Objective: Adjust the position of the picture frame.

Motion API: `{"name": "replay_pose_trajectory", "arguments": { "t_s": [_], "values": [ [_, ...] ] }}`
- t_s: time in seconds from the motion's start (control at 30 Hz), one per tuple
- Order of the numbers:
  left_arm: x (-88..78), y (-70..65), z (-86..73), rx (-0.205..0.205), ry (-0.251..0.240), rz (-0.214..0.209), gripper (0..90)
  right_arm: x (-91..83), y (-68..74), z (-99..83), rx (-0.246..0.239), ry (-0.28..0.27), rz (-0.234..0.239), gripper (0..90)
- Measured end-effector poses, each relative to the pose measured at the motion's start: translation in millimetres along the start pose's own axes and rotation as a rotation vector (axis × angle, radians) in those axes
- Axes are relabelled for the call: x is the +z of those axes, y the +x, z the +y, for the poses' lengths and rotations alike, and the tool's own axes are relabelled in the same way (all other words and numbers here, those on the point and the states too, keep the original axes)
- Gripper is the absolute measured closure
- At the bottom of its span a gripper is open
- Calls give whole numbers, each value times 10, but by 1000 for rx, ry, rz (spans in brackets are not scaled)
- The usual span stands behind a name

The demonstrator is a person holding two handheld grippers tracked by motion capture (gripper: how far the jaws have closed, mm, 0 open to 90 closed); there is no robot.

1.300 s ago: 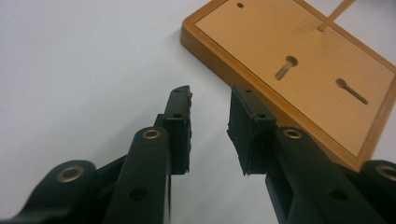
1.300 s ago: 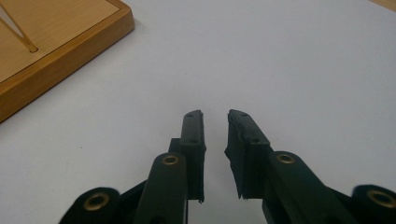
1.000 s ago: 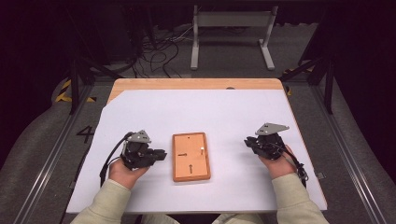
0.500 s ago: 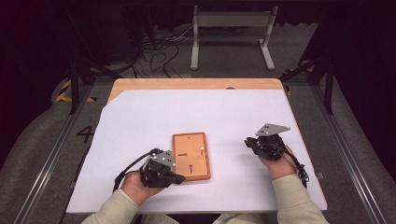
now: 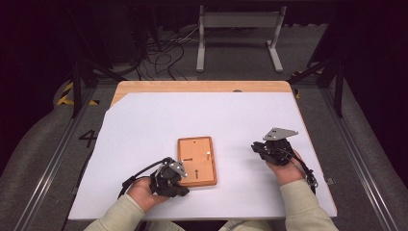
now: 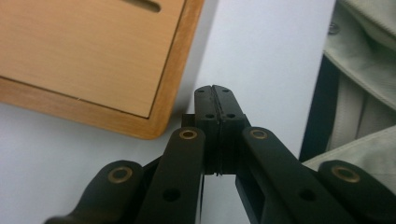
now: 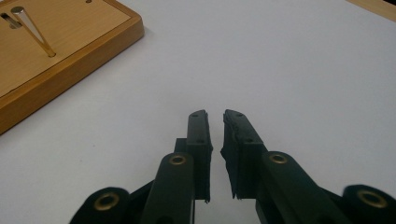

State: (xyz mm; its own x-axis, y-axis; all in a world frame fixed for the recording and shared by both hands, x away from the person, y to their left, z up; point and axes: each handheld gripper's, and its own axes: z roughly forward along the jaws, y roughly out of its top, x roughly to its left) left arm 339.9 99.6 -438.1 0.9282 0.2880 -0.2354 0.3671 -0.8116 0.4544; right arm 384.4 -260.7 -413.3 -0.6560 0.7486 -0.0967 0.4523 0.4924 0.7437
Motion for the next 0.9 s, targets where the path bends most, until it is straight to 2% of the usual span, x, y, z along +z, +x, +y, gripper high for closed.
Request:
{"name": "replay_pose_trajectory", "arguments": {
  "t_s": [0.07, 0.13, 0.23, 0.5, 0.8, 0.9],
  "values": [
    [-2, 19, -4, -13, 8, 14, 895, 1, 0, -1, 0, 0, 0, 806],
    [-2, 40, -15, -18, 2, 9, 896, 2, -2, -2, 1, 0, -1, 806],
    [1, 40, -15, -5, -6, 14, 896, -1, -3, -1, 1, -2, -3, 807],
    [-19, 50, -16, -6, -16, 15, 896, -13, -5, 1, 2, -8, -4, 807],
    [-53, 97, -42, -33, -21, 65, 896, -11, -5, 1, -2, -9, -4, 810],
    [-45, 121, -58, -49, -7, 107, 896, -11, -1, 4, -4, -8, -4, 811]
  ]
}}
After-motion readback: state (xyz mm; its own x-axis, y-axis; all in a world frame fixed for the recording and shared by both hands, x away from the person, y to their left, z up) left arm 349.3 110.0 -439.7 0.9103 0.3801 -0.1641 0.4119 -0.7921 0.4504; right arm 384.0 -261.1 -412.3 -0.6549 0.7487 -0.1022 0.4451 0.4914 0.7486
